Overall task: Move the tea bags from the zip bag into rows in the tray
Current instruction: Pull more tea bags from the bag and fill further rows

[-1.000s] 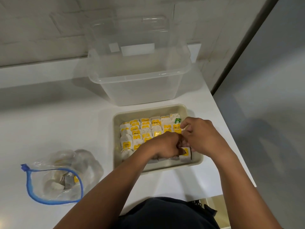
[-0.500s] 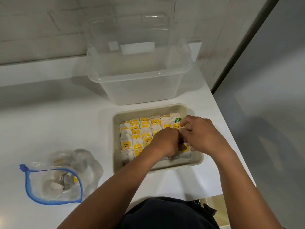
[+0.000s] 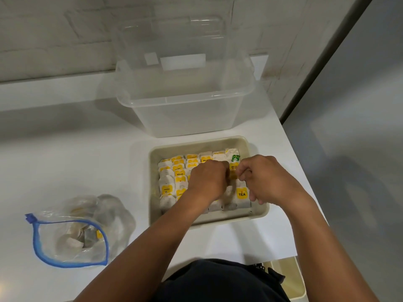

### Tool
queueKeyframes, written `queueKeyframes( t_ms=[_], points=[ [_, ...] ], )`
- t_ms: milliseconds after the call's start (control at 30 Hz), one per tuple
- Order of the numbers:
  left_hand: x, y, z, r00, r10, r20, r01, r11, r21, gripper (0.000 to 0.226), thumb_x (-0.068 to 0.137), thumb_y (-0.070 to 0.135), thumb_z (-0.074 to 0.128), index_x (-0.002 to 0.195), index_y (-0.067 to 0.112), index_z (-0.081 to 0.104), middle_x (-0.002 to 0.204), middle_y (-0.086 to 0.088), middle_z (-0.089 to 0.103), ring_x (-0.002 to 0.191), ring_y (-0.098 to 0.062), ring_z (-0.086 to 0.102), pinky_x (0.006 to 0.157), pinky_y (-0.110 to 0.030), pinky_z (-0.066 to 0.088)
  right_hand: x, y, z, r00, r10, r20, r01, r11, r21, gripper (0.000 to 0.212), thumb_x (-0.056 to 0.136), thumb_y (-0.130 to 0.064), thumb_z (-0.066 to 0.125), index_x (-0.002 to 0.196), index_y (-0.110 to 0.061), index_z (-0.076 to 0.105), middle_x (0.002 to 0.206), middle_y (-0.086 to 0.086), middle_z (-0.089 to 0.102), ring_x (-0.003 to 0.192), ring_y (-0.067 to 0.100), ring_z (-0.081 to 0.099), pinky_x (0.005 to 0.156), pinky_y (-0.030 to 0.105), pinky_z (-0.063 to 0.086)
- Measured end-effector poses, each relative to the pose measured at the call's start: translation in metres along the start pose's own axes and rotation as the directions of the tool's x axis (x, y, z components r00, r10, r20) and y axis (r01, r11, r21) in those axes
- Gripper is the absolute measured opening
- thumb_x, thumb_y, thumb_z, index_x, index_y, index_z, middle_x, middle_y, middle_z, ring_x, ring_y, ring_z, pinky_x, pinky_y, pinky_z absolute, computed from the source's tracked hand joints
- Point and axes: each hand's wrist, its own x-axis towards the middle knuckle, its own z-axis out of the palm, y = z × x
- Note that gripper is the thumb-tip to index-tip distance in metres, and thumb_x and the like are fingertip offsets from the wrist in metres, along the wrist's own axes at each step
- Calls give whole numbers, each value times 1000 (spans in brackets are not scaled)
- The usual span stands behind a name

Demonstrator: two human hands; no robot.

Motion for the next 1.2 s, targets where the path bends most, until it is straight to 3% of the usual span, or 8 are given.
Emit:
queueKeyframes(
  t_ms=[200, 300, 433, 567, 767, 900, 1000, 1200],
  points=[
    [-8, -17, -1, 996, 38, 84, -38, 999, -4, 17, 93, 41, 61, 104, 32, 70, 108, -1, 68, 100, -26, 64, 65, -29, 36, 2, -14, 13, 977, 37, 210, 33, 947, -318, 25, 93, -2, 54, 113, -5, 68, 91, 11, 69, 77, 26, 70, 75, 37, 61],
    [-9, -17, 0, 994, 21, 104, -21, 1000, 1, 13, 92, 35, 63, 102, 31, 71, 106, -2, 68, 97, -27, 64, 64, -29, 37, 5, -15, 20, 948, 114, 296, 31, 895, -444, 32, 82, 9, 64, 111, -5, 68, 85, 10, 70, 66, 22, 64, 77, 35, 61],
    [-9, -18, 2, 991, 13, 133, -18, 999, 38, 12, 88, 24, 65, 99, 27, 70, 101, -3, 67, 93, -28, 64, 63, -29, 39, 9, -17, 28, 965, 97, 243, 38, 868, -496, 27, 90, 0, 58, 71, -16, 48, 75, 8, 63, 61, 22, 60, 58, 28, 53],
    [-9, -17, 1, 992, 16, 126, -22, 999, 46, 16, 88, 21, 64, 102, 26, 69, 104, -3, 66, 95, -29, 64, 66, -30, 40, 8, -20, 28, 974, 67, 215, 53, 861, -506, 35, 94, -2, 51, 67, -18, 36, 77, 9, 54, 84, 31, 70, 59, 23, 48],
    [-10, -21, 4, 995, 23, 96, -23, 1000, -5, 20, 88, 26, 65, 108, 31, 66, 108, 0, 67, 97, -27, 64, 66, -29, 40, 9, -19, 23, 930, 167, 327, -11, 902, -431, 28, 88, 8, 46, 106, -2, 65, 61, 8, 63, 48, 16, 64, 66, 27, 56],
    [-13, -26, -2, 999, 8, 40, -5, 998, -70, 27, 90, 33, 62, 117, 33, 61, 108, 0, 68, 101, -27, 63, 67, -30, 40, 9, -15, 18, 975, 28, 222, 56, 930, -363, 35, 85, 9, 49, 112, -4, 67, 92, 15, 70, 67, 26, 73, 69, 38, 62],
    [-21, -36, -14, 999, -32, -14, 29, 987, -157, 16, 91, 44, 61, 103, 34, 62, 95, 8, 70, 95, -19, 64, 71, -32, 48, 15, -13, 19, 991, -130, 46, 134, 984, -115, 34, 95, -3, 47, 119, -18, 66, 108, 11, 65, 79, 30, 70, 70, 44, 62],
    [-67, -68, -53, 984, -95, -147, 30, 918, -394, 8, 90, 44, 64, 89, 36, 63, 74, 17, 68, 60, 0, 57, 67, -28, 49, 13, -31, 28, 926, -358, -117, 373, 915, 155, 25, 97, -13, 54, 107, -28, 71, 94, -13, 72, 74, 6, 67, 65, 22, 53]
  ],
)
